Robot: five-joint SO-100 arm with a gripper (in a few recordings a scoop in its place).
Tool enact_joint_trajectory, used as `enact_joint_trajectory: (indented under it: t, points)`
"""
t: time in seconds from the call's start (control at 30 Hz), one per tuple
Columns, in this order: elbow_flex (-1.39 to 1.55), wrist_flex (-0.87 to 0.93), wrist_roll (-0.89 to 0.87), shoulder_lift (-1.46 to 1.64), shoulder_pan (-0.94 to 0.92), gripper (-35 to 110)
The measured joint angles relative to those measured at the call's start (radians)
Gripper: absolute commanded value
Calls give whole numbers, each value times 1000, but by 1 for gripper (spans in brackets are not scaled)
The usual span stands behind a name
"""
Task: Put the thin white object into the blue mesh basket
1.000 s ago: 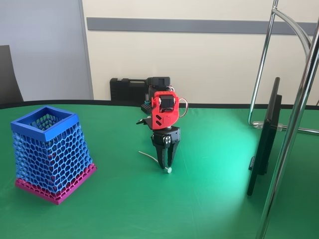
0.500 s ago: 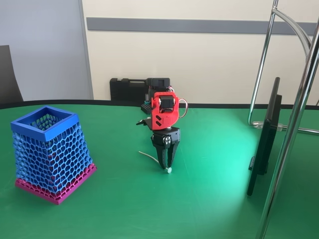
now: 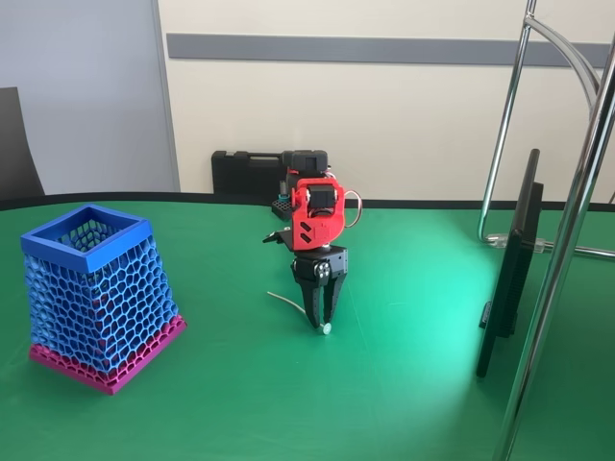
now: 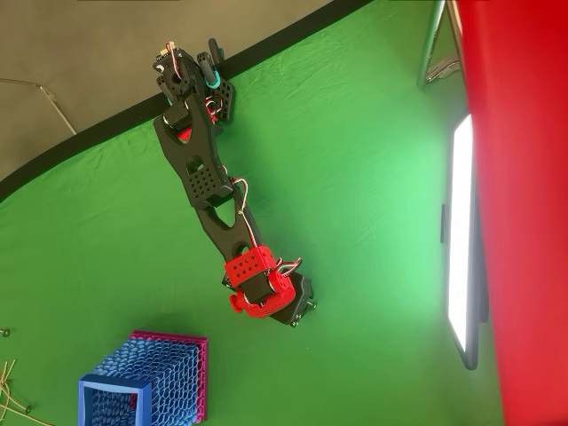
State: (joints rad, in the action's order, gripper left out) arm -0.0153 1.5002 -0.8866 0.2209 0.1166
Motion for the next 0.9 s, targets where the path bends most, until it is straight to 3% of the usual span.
enact_joint_trajectory:
  t: [0.9]
  points:
    - [-38,34,-60,-25,-8,11]
